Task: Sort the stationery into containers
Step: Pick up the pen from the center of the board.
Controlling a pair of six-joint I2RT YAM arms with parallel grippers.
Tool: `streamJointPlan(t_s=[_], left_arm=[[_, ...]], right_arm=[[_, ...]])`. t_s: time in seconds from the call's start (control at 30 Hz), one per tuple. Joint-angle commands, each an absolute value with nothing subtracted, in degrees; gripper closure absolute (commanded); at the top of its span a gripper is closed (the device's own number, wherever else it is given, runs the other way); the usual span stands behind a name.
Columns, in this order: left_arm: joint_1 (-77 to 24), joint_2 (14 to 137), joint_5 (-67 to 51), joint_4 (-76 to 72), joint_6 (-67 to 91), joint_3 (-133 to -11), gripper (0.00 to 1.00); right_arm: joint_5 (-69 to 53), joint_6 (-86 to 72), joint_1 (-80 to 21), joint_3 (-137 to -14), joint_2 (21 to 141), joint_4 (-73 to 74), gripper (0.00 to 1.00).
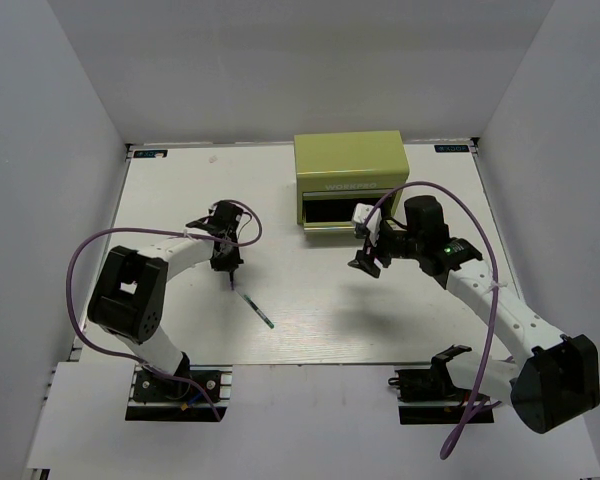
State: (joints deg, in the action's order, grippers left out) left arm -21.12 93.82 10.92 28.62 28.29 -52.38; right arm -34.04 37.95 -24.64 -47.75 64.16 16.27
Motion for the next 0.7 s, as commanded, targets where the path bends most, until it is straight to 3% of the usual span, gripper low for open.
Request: streamJointPlan(t_s=[0.0, 0.27, 0.33, 0.37, 0.47, 0.5, 0.53, 0.67], left_arm=[[-21.97, 94.66, 9.23, 28.48, 26.11, -52.64, 0.9], [-21.97, 85.54, 7.04, 28.48, 19.61, -60.19, 0.98], [-21.97, 83.68, 2.22, 25.85, 15.85, -61.34, 0.98], [-21.97, 81.67, -0.41, 24.62, 14.25, -61.87, 0.98], [-22.5, 77.71, -11.41, 15.5, 8.88, -59.77, 0.99], [-22.5, 76.56, -15.43, 9.99, 8.27, -59.16, 1.0], [-22.5, 75.16, -17.03, 7.41, 8.26, -58.63, 1.0], [-22.5, 77.77, -26.86, -1.04, 6.86, -60.72, 1.0]], right_arm=[[-36.3, 35.6, -24.52, -46.85, 63.11, 15.3, 0.24], [-32.61, 30.06, -24.35, -45.71, 63.28, 11.08, 0.23], [-32.34, 29.1, -24.17, -45.79, 63.19, 10.38, 0.3], [-32.17, 28.66, -24.08, -45.79, 63.11, 10.28, 0.34], [-31.29, 27.51, -23.91, -44.91, 63.11, 8.53, 0.69], [-31.2, 27.51, -23.91, -44.3, 63.02, 8.18, 0.91], [-31.29, 27.6, -23.82, -44.21, 62.76, 7.65, 0.99], [-31.64, 29.17, -23.47, -43.16, 61.79, 7.12, 1.0]])
